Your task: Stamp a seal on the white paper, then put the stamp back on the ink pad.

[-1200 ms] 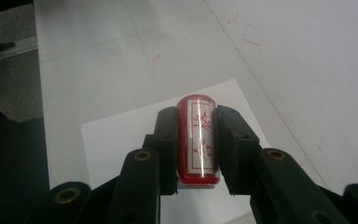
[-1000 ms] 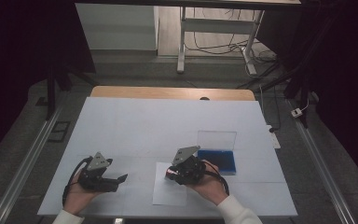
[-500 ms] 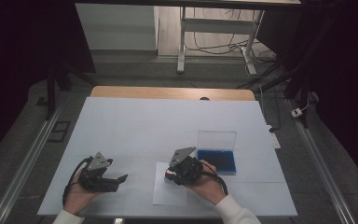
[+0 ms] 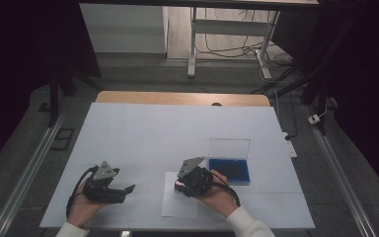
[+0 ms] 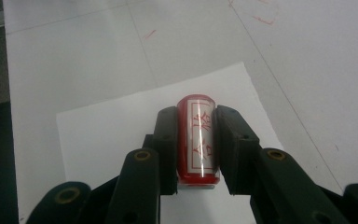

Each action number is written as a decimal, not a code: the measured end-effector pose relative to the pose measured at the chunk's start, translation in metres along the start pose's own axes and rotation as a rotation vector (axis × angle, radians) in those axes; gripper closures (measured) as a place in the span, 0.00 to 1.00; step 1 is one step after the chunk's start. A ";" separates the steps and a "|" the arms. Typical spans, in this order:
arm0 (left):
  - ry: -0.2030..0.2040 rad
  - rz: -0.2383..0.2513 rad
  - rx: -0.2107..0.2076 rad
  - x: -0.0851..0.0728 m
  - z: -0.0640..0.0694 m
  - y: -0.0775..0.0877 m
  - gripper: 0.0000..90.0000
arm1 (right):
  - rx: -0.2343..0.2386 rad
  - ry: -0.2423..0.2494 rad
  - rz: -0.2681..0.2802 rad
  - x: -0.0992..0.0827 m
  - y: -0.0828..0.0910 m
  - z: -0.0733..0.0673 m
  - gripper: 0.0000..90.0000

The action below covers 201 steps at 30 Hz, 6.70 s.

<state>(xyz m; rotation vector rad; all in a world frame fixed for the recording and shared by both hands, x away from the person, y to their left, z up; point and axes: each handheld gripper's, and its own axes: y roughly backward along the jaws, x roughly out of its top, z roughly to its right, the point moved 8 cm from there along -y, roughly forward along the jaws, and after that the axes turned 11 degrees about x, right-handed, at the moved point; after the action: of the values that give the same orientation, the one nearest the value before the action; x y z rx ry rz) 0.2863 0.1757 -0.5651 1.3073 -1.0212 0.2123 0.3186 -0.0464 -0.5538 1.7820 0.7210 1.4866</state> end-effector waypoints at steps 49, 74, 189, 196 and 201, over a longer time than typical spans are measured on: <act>-0.011 -0.006 -0.001 0.001 0.004 0.000 0.20 | -0.018 -0.009 -0.080 -0.001 -0.006 0.001 0.79; -0.013 -0.016 -0.006 -0.001 0.005 -0.003 0.20 | -0.025 0.002 -0.080 -0.001 -0.007 0.000 0.79; -0.023 -0.017 0.001 -0.003 0.004 -0.003 0.20 | -0.272 -0.278 0.085 -0.076 0.116 0.089 0.77; -0.024 -0.018 0.001 -0.003 0.003 -0.003 0.20 | -0.279 -0.280 0.032 -0.084 0.107 0.093 0.77; -0.023 -0.016 0.001 -0.003 0.003 -0.003 0.20 | -0.282 -0.274 0.023 -0.086 0.103 0.094 0.77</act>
<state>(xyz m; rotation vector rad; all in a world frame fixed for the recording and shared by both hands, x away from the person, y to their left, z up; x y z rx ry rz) 0.2851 0.1732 -0.5698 1.3217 -1.0299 0.1857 0.3927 -0.1907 -0.5317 1.7318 0.3363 1.2540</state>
